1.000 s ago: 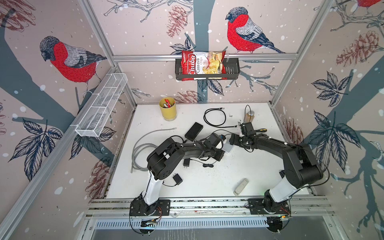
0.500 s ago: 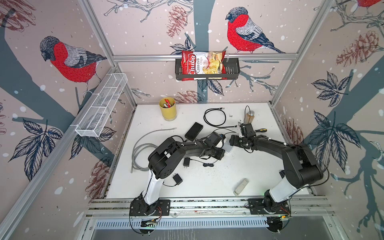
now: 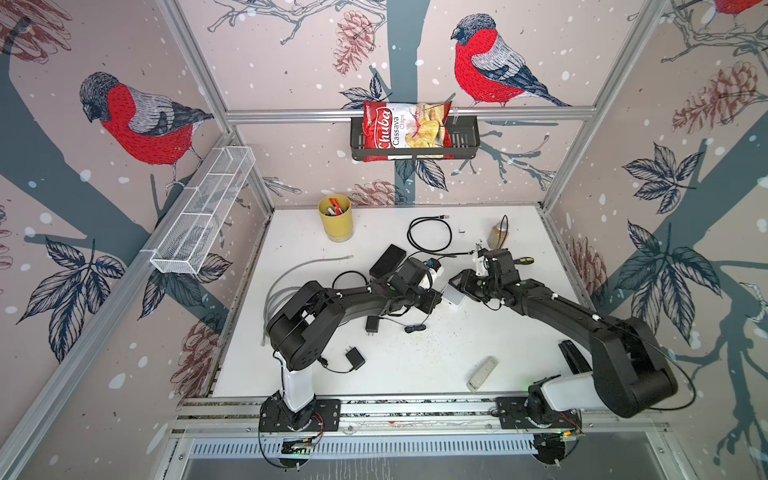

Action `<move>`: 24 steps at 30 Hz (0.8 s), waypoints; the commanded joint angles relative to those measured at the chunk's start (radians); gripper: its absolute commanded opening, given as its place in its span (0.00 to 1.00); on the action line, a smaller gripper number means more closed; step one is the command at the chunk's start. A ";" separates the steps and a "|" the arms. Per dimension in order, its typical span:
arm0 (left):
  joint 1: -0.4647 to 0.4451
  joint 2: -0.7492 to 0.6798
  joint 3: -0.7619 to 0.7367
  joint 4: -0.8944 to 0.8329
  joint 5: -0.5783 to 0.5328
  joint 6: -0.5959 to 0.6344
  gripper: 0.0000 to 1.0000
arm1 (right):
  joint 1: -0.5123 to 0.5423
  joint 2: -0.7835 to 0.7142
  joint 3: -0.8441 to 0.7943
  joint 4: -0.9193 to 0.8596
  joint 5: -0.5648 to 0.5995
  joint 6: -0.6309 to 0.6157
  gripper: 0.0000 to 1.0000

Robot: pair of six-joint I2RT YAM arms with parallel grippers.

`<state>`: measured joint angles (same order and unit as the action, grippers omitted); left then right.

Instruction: Insert the plug into the switch port

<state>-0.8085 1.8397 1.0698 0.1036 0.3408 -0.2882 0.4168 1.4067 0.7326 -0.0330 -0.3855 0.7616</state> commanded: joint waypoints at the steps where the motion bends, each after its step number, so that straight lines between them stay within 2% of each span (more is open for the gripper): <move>1: 0.002 -0.013 -0.007 0.075 0.033 0.003 0.00 | 0.017 0.012 -0.012 0.091 -0.068 0.117 0.41; 3: 0.002 -0.013 -0.008 0.075 0.039 0.004 0.00 | 0.021 0.026 -0.018 0.097 -0.068 0.124 0.40; 8: 0.002 -0.019 -0.022 0.084 0.040 0.002 0.00 | 0.040 0.054 -0.022 0.142 -0.093 0.152 0.28; 19: 0.005 -0.033 -0.035 0.092 0.029 -0.005 0.00 | 0.052 0.055 -0.029 0.156 -0.102 0.181 0.15; 24: 0.008 -0.035 -0.041 0.102 0.026 -0.013 0.00 | 0.058 0.043 -0.036 0.150 -0.095 0.183 0.15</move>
<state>-0.8028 1.8141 1.0325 0.1532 0.3660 -0.2913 0.4713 1.4609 0.7002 0.0929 -0.4736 0.9417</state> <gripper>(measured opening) 0.087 0.150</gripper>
